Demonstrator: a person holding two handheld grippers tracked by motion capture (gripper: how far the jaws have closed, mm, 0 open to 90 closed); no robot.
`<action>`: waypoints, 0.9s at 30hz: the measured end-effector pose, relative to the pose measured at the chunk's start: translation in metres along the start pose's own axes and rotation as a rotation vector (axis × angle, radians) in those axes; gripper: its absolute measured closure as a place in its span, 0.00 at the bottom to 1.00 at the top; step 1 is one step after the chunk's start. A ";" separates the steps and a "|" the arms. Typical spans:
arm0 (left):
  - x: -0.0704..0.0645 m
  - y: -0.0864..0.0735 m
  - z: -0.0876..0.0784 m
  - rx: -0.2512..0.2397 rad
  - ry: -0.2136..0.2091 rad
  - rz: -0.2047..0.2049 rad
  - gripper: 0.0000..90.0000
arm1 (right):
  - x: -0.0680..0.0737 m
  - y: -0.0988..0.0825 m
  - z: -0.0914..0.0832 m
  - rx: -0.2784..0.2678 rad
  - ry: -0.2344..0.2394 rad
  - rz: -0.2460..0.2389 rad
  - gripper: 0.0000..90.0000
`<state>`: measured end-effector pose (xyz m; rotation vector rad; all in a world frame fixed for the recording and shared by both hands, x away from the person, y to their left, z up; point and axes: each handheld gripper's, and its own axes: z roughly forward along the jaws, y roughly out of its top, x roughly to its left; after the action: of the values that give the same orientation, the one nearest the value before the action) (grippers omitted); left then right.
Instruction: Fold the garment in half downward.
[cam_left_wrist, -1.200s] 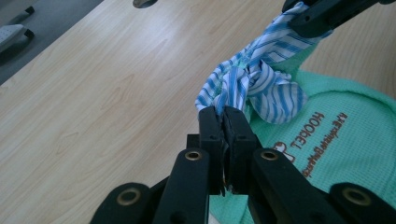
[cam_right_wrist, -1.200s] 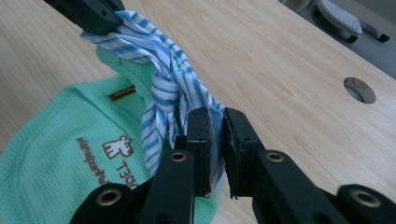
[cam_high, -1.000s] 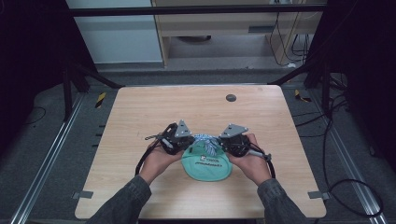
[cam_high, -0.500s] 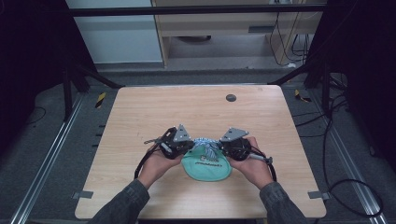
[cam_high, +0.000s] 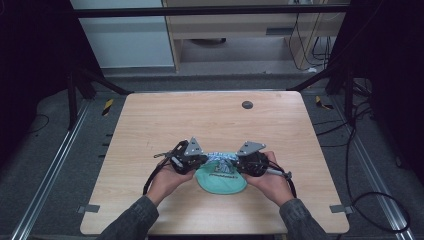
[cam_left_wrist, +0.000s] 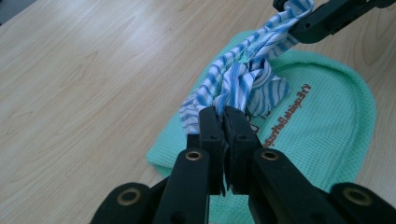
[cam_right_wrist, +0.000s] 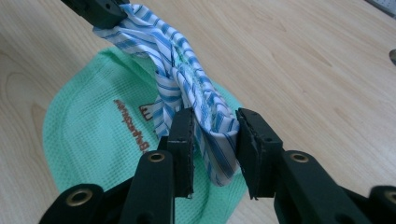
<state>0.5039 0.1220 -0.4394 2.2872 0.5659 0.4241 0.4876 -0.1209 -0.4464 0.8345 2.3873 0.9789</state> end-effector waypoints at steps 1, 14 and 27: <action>0.000 -0.001 0.000 0.001 -0.002 0.000 0.97 | 0.001 -0.001 0.000 0.001 0.002 0.000 0.75; -0.003 -0.012 -0.003 -0.008 -0.013 -0.014 0.97 | 0.011 -0.010 -0.006 0.007 0.018 -0.008 0.80; -0.003 -0.020 -0.007 -0.032 -0.027 -0.045 0.97 | 0.019 -0.009 -0.010 0.001 0.042 -0.014 0.87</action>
<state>0.4925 0.1374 -0.4491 2.2422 0.5924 0.3769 0.4651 -0.1184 -0.4495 0.8046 2.4255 0.9997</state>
